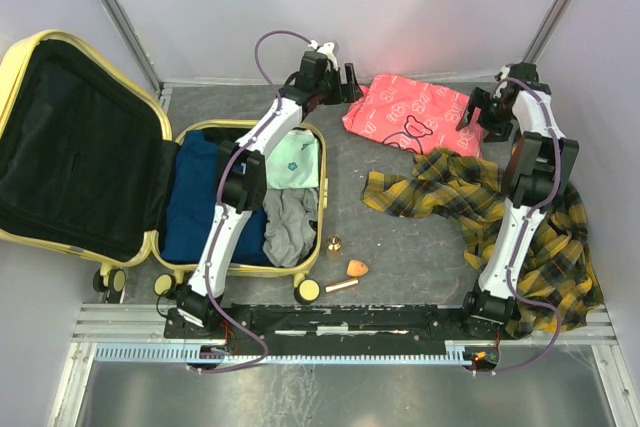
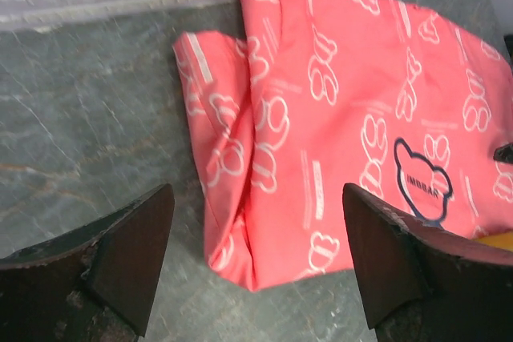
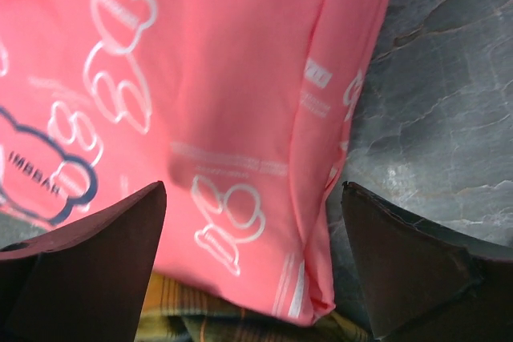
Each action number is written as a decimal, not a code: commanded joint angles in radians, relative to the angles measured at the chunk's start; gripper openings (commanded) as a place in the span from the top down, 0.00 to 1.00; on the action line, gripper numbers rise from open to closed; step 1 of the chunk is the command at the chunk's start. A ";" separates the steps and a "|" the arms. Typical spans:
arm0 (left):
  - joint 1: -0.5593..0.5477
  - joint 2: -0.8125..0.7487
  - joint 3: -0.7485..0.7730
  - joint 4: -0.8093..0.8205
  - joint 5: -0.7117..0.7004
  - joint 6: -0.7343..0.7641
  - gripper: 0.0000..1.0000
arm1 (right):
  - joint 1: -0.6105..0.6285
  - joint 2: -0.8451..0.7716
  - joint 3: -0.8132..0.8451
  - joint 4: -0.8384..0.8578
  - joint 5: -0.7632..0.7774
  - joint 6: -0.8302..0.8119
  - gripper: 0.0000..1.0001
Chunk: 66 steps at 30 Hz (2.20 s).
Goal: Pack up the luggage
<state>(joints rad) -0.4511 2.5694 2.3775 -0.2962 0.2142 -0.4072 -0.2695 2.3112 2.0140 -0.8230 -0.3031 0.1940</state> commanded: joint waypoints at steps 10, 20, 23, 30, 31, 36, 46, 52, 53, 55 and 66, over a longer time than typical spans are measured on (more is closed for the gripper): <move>-0.027 0.187 0.128 0.112 0.019 -0.041 0.08 | 0.041 0.028 0.005 -0.005 0.331 0.123 0.01; -0.069 0.221 0.157 0.167 0.086 -0.039 0.45 | 0.086 0.081 0.044 0.045 0.166 0.103 0.14; -0.072 0.203 0.157 0.180 0.071 -0.039 0.75 | 0.104 0.088 0.078 0.054 0.115 0.104 0.41; -0.071 0.110 0.157 0.228 0.025 0.025 0.97 | 0.109 0.007 0.092 0.091 0.067 0.103 0.98; -0.071 0.092 0.157 0.232 0.016 0.041 0.97 | 0.110 -0.009 0.100 0.094 0.057 0.107 0.98; -0.069 -0.014 0.155 0.243 -0.019 0.134 0.97 | 0.112 -0.094 0.103 0.148 0.011 0.142 0.98; -0.019 -0.235 0.097 0.103 -0.020 0.253 0.97 | 0.154 -0.217 0.073 0.262 -0.080 0.240 0.98; 0.069 -0.458 -0.043 -0.044 -0.010 0.304 0.97 | 0.236 -0.279 0.057 0.307 -0.148 0.303 0.98; 0.087 -0.511 -0.097 -0.061 -0.008 0.317 0.97 | 0.254 -0.295 0.043 0.322 -0.156 0.317 0.98; 0.134 -0.615 -0.210 -0.091 0.001 0.343 0.97 | 0.299 -0.328 0.011 0.350 -0.166 0.343 0.98; 0.479 -1.142 -0.748 -0.302 0.104 0.476 0.97 | 0.675 -0.463 -0.153 0.428 -0.128 0.366 0.98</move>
<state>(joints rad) -0.0738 1.5955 1.7161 -0.5304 0.2691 -0.0372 0.3141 1.9430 1.8877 -0.4843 -0.4622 0.5549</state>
